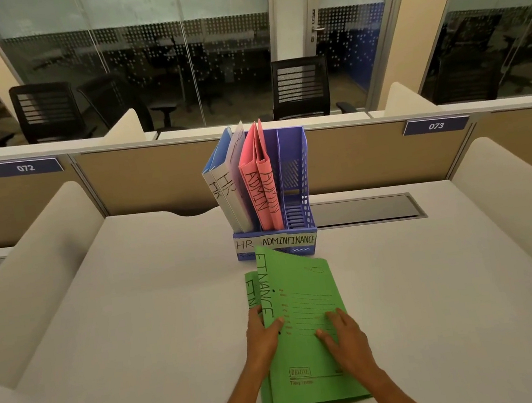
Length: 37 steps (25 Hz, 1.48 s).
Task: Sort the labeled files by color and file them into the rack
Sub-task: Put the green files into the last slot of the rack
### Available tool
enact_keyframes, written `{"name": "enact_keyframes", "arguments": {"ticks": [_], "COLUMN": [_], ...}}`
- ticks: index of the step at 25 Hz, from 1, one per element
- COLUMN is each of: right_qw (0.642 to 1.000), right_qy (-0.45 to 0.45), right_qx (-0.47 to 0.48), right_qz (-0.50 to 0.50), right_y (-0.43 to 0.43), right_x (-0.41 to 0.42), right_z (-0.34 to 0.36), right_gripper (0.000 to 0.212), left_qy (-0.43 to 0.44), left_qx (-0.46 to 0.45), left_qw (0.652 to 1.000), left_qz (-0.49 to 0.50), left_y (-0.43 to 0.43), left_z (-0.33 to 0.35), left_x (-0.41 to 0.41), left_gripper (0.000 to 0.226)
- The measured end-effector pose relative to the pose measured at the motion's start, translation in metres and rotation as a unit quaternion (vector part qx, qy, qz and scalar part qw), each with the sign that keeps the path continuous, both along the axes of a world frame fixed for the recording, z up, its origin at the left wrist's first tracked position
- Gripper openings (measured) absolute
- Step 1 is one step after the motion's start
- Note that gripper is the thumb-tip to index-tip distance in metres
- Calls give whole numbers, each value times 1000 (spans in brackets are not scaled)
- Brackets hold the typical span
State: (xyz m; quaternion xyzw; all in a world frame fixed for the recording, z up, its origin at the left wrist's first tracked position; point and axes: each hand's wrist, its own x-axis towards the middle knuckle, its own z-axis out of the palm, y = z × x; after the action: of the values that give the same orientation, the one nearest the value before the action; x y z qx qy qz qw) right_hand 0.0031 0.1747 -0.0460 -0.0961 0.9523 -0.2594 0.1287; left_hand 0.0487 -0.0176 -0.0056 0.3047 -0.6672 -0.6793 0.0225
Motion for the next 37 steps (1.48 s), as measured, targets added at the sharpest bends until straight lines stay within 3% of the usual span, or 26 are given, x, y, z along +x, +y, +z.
{"name": "enact_keyframes", "arguments": {"ticks": [4, 7, 10, 16, 20, 22, 26, 31, 37], "right_qw": [975, 928, 894, 866, 865, 865, 888, 948, 981], "right_qy": [-34, -115, -150, -67, -12, 1, 18, 126, 127], "right_qx": [-121, -241, -334, -408, -436, -448, -428, -279, -148], "right_qz": [-184, -259, -259, -282, -248, -226, -170, -86, 15], "right_y": [11, 23, 31, 34, 33, 28, 18, 1, -18], "right_x": [-28, -56, -76, -104, -119, -126, -141, -155, -166], "right_z": [21, 36, 49, 68, 81, 86, 101, 107, 95], "right_gripper": [72, 58, 37, 24, 18, 19, 20, 29, 45], "left_qy": [56, 99, 126, 109, 116, 151, 213, 279, 341], "left_qx": [-6, -31, -60, -158, -151, -153, -148, -188, -222], "left_qw": [998, 994, 989, 968, 978, 976, 965, 935, 894], "left_qz": [-5, -18, -52, -159, -82, -35, 23, 115, 189], "left_y": [21, 39, 52, 57, 49, 47, 46, 36, 27], "left_z": [25, 49, 67, 104, 127, 135, 152, 181, 218], "left_x": [-1, -1, -7, -22, -40, -45, -53, -68, -111], "left_gripper": [43, 41, 36, 46, 59, 42, 40, 34, 41]}}
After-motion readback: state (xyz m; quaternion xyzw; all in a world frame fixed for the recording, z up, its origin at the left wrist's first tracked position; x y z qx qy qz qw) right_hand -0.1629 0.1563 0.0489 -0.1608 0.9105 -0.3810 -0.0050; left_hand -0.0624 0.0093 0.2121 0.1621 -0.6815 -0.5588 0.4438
